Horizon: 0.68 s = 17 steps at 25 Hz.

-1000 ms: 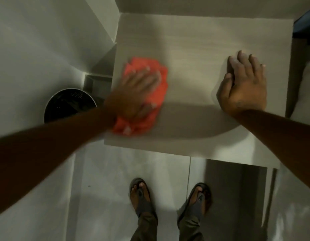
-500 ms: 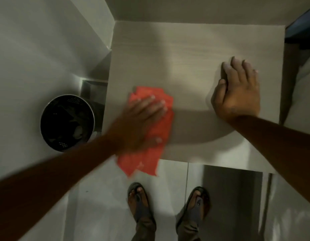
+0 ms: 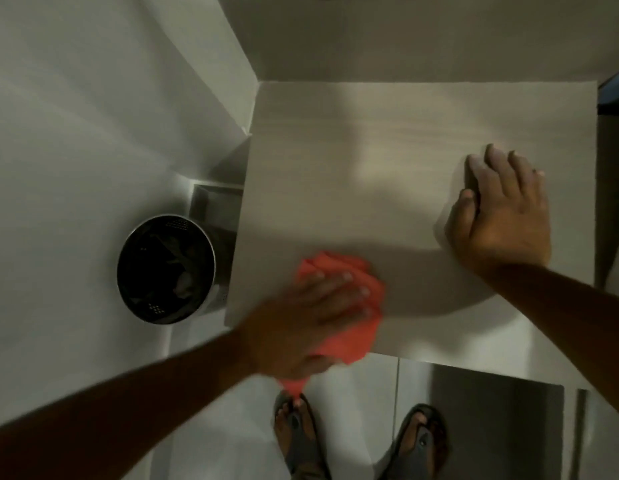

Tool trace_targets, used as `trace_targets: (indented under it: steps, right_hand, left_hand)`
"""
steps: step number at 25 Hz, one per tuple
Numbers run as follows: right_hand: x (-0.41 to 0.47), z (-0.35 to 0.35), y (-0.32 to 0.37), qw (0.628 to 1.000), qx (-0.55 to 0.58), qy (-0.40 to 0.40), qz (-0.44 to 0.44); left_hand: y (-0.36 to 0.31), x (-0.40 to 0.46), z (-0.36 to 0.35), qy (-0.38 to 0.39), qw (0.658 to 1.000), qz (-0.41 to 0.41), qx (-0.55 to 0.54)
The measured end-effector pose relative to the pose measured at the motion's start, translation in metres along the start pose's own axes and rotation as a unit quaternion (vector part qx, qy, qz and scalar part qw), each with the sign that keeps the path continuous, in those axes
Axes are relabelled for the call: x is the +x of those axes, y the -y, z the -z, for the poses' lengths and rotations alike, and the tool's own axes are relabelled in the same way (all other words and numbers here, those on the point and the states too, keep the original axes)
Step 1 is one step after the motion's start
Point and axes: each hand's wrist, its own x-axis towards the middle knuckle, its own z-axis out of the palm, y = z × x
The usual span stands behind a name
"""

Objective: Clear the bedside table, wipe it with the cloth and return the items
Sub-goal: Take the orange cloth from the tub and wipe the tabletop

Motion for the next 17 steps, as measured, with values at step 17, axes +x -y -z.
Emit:
trace_targets:
  steps: [17]
  right_hand:
    - [0.001, -0.003, -0.001, 1.000, 0.009, 0.006, -0.005]
  left_hand:
    - [0.022, -0.061, -0.005, -0.067, 0.949, 0.293, -0.094]
